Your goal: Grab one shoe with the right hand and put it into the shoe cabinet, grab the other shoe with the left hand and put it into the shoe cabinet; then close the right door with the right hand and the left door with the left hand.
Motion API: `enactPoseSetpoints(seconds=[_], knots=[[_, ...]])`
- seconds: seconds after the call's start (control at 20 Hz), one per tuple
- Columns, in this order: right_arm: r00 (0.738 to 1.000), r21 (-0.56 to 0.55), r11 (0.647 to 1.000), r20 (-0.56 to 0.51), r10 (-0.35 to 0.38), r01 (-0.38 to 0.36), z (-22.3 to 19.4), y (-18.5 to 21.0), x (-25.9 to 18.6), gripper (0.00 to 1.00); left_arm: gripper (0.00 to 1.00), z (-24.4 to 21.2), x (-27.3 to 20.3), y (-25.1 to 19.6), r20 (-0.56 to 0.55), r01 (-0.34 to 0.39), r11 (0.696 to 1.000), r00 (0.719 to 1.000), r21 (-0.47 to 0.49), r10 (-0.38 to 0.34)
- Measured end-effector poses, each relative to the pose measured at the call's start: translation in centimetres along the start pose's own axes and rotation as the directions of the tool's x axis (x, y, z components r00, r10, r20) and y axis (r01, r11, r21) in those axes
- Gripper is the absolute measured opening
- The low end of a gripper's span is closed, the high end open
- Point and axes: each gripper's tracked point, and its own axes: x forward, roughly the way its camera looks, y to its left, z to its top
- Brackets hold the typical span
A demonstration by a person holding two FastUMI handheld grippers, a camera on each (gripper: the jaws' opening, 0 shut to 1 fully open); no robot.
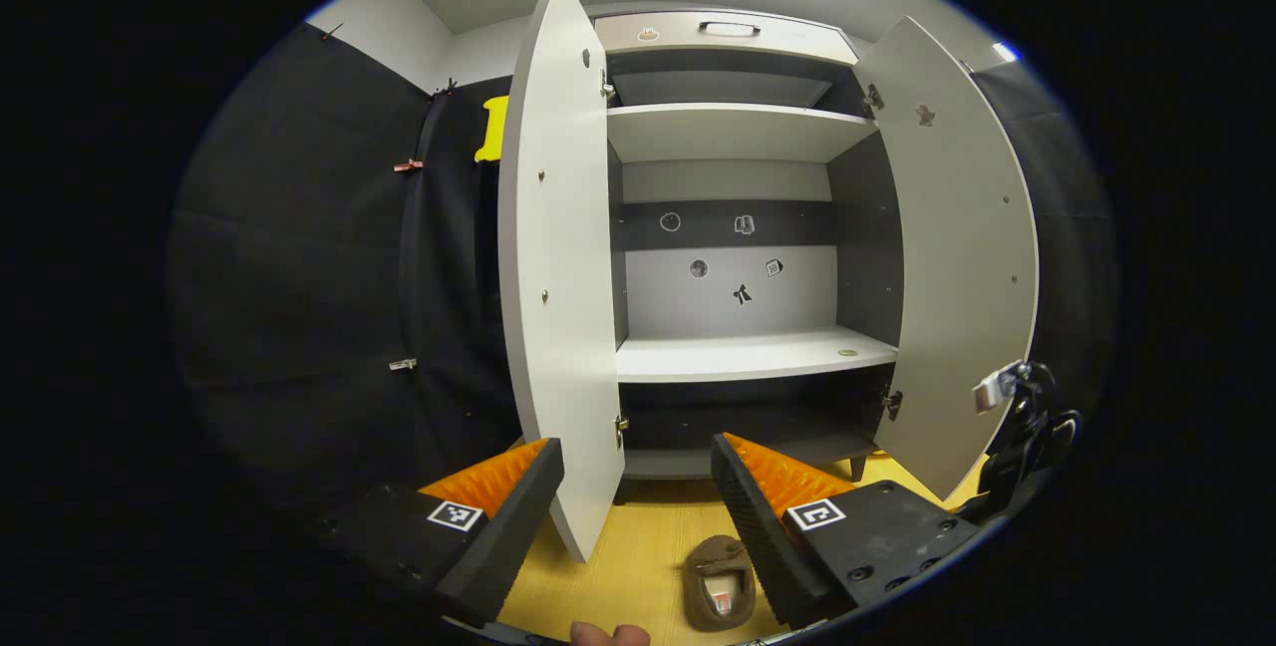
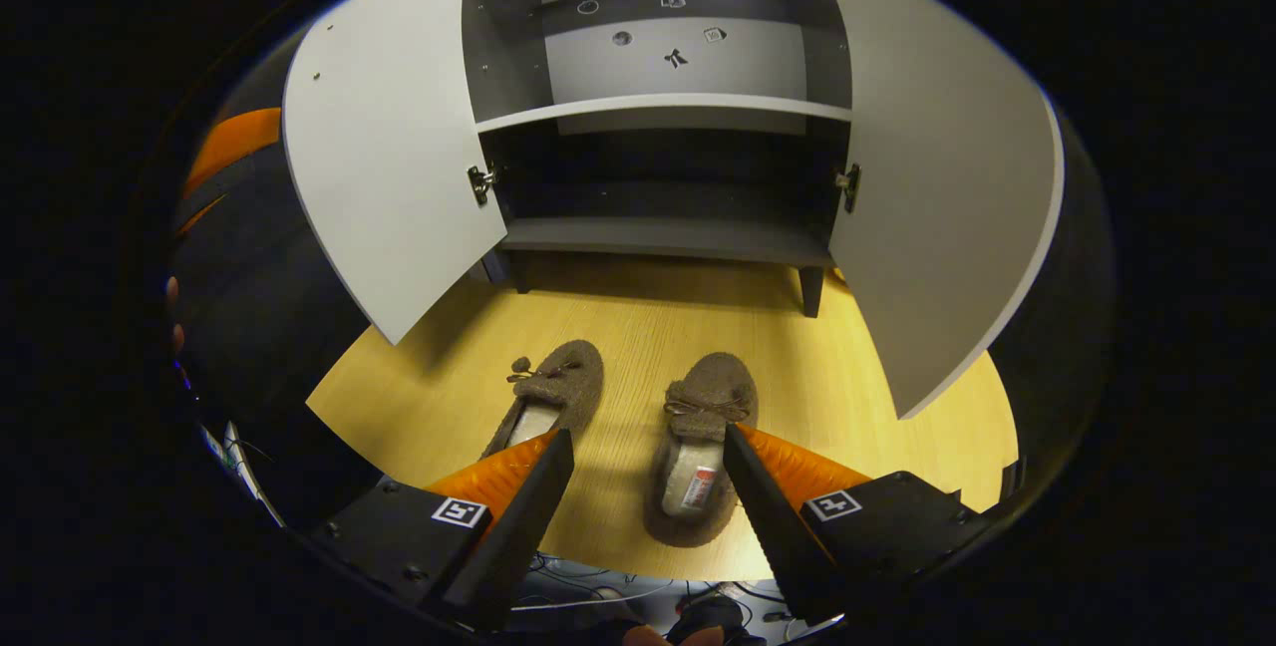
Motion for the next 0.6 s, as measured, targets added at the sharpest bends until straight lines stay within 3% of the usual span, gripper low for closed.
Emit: enactPoseSetpoints(seconds=[0.25,0.35,0.45,0.6], knots=[[0.988,0.071,0.997,-0.15,-0.02,0.031,-5.2,-1.1,5.7,0.99,0.95,-0.8,1.2,1.2,-0.023,-0.014,1.0,1.0,0.017,0.014],[0.987,0.075,0.996,-0.158,-0.041,0.053,-6.0,-1.8,7.6,0.97,0.95,-1.0,1.6,1.6,-0.028,-0.013,1.0,1.0,0.025,0.013],[0.986,0.074,0.995,-0.161,-0.047,0.06,-6.2,-1.7,9.0,0.86,0.95,-1.5,2.2,2.1,-0.038,-0.012,1.0,0.999,0.029,0.013],[0.985,0.075,0.993,-0.152,-0.083,0.095,-6.0,-1.9,11.4,0.86,0.95,-2.7,2.9,2.5,-0.067,-0.013,1.0,0.998,0.021,0.014]])
